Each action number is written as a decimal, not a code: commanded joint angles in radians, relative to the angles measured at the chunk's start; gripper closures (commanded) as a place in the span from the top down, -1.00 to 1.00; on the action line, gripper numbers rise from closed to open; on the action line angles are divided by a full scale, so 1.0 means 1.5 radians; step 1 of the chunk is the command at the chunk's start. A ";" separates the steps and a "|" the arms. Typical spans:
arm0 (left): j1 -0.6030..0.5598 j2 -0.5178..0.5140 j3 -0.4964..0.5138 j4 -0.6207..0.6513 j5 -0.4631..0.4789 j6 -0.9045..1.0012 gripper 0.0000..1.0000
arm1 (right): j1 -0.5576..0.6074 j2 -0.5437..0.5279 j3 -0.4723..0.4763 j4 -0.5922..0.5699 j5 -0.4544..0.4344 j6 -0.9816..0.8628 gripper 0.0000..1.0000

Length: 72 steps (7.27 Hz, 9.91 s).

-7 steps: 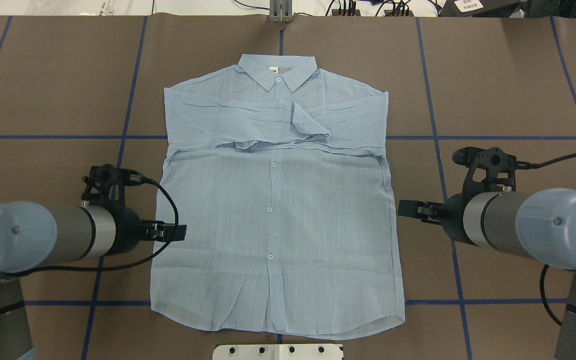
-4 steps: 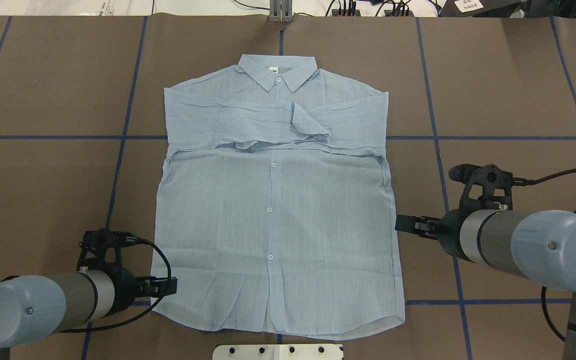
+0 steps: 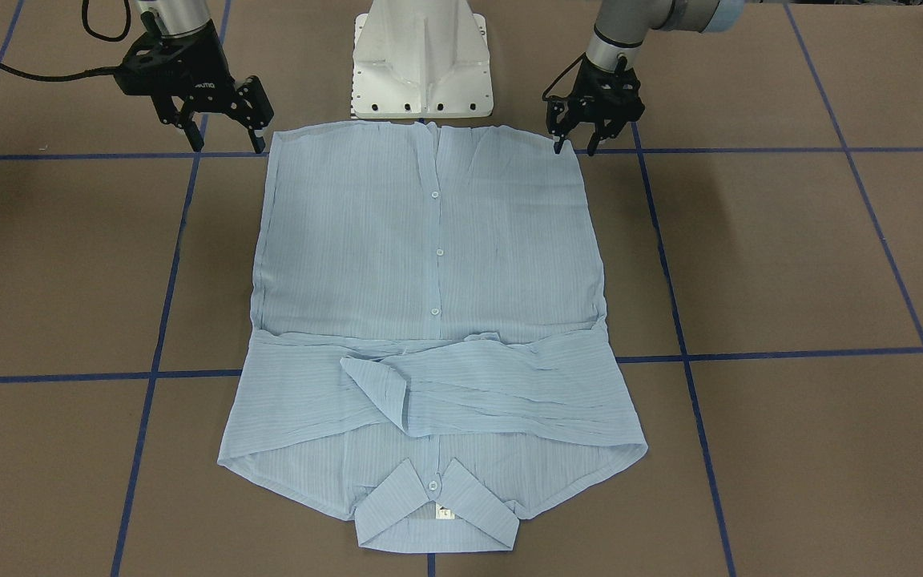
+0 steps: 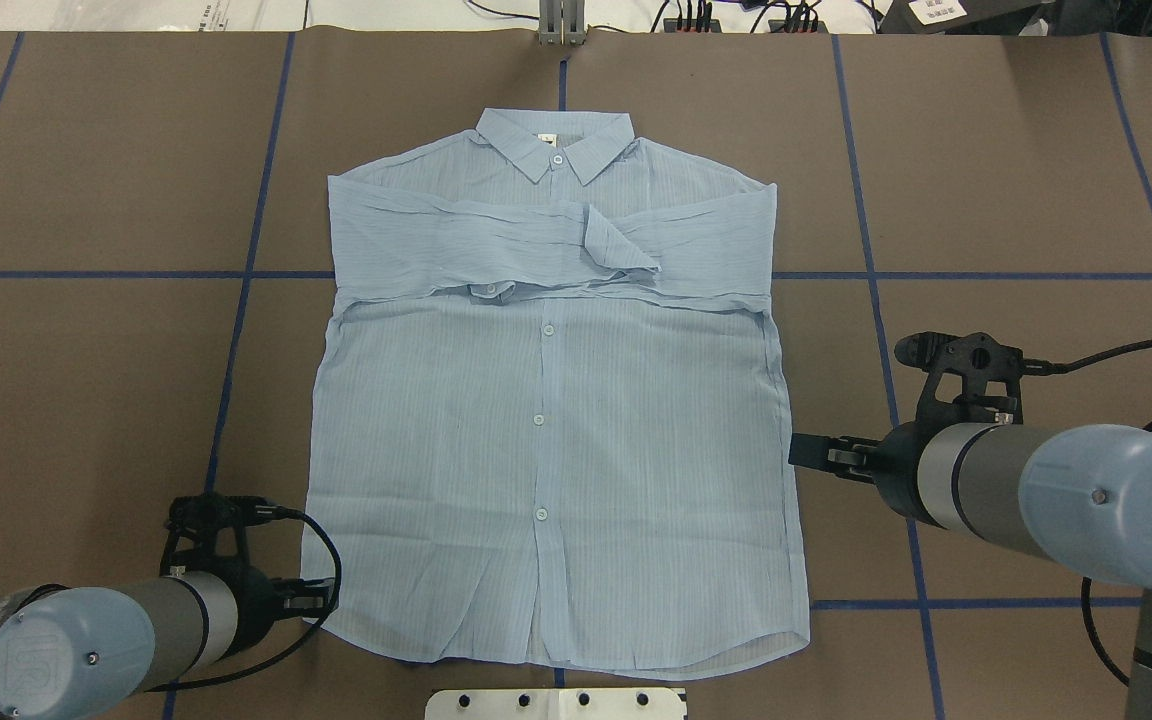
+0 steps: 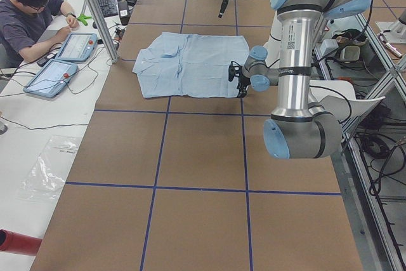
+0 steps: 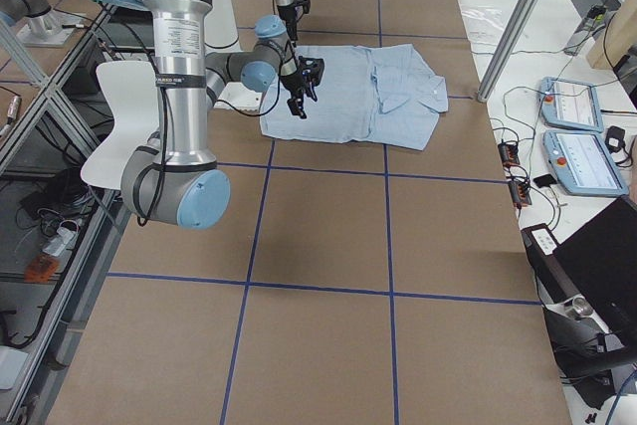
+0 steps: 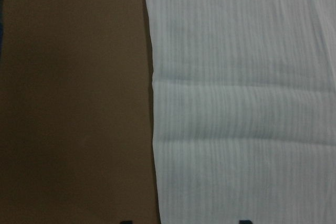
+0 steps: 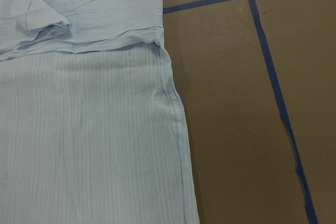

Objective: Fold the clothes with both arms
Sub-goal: 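Move both grippers to the shirt hem corners nearest the robot, then grasp the hem corners with both grippers and fold them toward the collar, then release the hem with both grippers and lift them away, then lower the left gripper to the folded shirt's side edge and grasp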

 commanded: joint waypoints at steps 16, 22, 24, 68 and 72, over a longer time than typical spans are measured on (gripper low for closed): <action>0.020 -0.013 -0.058 0.018 0.012 -0.013 -1.00 | -0.210 -0.039 -0.001 0.003 -0.208 0.197 0.54; 0.020 -0.011 -0.065 0.017 0.040 -0.012 -1.00 | -0.319 -0.054 -0.109 0.059 -0.327 0.273 -0.16; 0.020 -0.010 -0.065 0.017 0.053 -0.012 -1.00 | -0.335 -0.054 -0.118 0.065 -0.337 0.275 -0.14; -0.296 -0.168 0.164 -0.046 -0.177 0.338 1.00 | 0.240 0.320 -0.410 0.002 0.020 -0.164 1.00; -0.234 -0.170 0.179 -0.048 -0.130 0.292 0.78 | 0.240 0.320 -0.410 0.002 0.016 -0.162 1.00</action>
